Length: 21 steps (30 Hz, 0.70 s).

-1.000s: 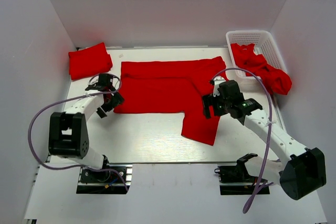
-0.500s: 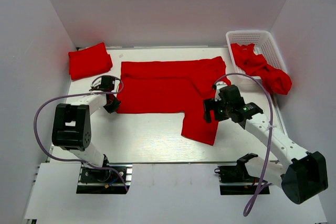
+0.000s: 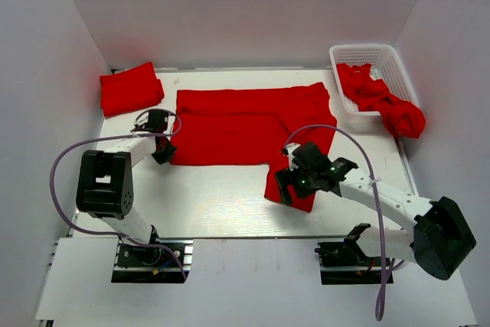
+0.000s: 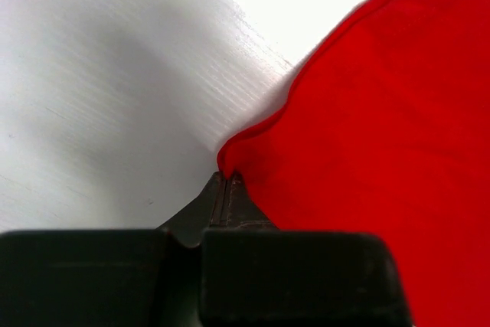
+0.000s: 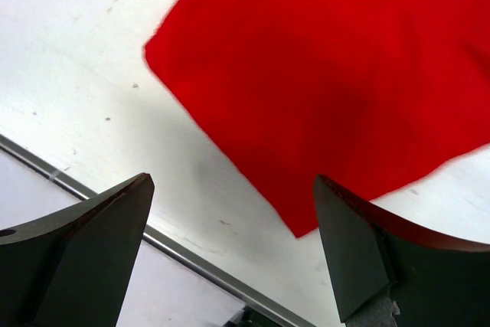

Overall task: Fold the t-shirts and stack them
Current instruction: Grap the side of the flattened tshirt closest away from the robot with both arms

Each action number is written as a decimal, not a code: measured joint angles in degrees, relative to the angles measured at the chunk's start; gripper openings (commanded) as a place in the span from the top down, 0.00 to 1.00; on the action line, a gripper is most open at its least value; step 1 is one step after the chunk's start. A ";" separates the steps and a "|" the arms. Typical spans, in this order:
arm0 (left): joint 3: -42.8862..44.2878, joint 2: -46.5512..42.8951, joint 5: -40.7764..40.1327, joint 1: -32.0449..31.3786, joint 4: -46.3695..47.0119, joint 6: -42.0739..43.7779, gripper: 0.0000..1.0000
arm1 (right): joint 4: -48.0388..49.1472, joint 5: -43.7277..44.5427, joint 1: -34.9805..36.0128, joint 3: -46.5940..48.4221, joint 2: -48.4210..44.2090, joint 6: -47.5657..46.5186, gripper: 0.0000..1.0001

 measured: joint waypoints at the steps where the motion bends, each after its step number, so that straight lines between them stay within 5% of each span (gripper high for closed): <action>1: 0.20 0.17 0.00 0.00 -0.04 0.22 1.00 | 0.00 0.22 1.16 0.00 0.57 0.37 0.10; 15: 2.34 2.23 0.02 0.00 0.04 2.56 1.00 | 3.13 10.86 9.68 -1.42 9.35 7.23 0.17; 21: 2.36 2.14 0.37 0.00 0.02 3.17 1.00 | 3.67 15.08 10.80 -1.99 10.45 10.69 0.42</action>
